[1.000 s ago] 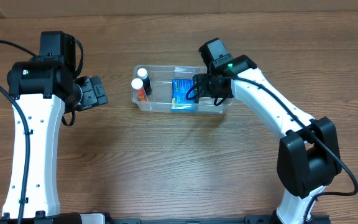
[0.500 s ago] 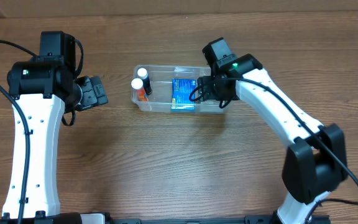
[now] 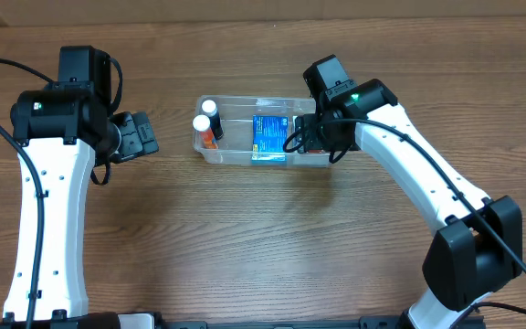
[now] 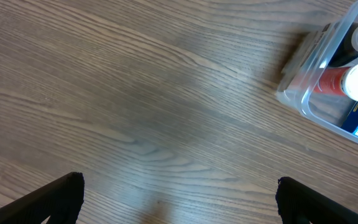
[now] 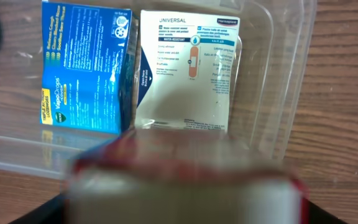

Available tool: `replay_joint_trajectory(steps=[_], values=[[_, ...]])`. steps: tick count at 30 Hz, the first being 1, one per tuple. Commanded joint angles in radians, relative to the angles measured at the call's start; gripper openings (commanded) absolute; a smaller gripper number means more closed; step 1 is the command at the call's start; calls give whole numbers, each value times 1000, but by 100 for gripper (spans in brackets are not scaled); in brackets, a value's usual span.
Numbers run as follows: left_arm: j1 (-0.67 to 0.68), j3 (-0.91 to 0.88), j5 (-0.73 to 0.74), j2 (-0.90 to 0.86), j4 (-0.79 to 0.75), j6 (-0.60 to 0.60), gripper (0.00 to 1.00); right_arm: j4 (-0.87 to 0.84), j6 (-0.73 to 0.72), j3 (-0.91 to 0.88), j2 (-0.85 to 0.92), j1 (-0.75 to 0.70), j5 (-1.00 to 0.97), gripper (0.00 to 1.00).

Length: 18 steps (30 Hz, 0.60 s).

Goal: Pack container
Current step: 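Lower the red Panadol box into the container's right end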

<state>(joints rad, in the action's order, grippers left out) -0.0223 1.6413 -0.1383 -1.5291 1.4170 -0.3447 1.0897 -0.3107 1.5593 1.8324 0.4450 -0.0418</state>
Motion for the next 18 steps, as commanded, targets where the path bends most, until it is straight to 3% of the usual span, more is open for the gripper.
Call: replay_joint_trajectory(steps=[1, 13, 14, 17, 18], values=[[-5, 0, 8, 13, 0, 8, 100, -35, 0, 5, -22, -3, -28, 100], [-5, 0, 8, 13, 0, 8, 100, -80, 4, 5, -31, -1, -74, 100], [-5, 0, 8, 13, 0, 8, 100, -73, 3, 6, -43, 0, -74, 96], [-5, 0, 8, 13, 0, 8, 100, -51, 3, 6, -112, 6, -74, 72], [-5, 0, 8, 13, 0, 8, 100, -41, -1, 5, -146, 6, -74, 57]])
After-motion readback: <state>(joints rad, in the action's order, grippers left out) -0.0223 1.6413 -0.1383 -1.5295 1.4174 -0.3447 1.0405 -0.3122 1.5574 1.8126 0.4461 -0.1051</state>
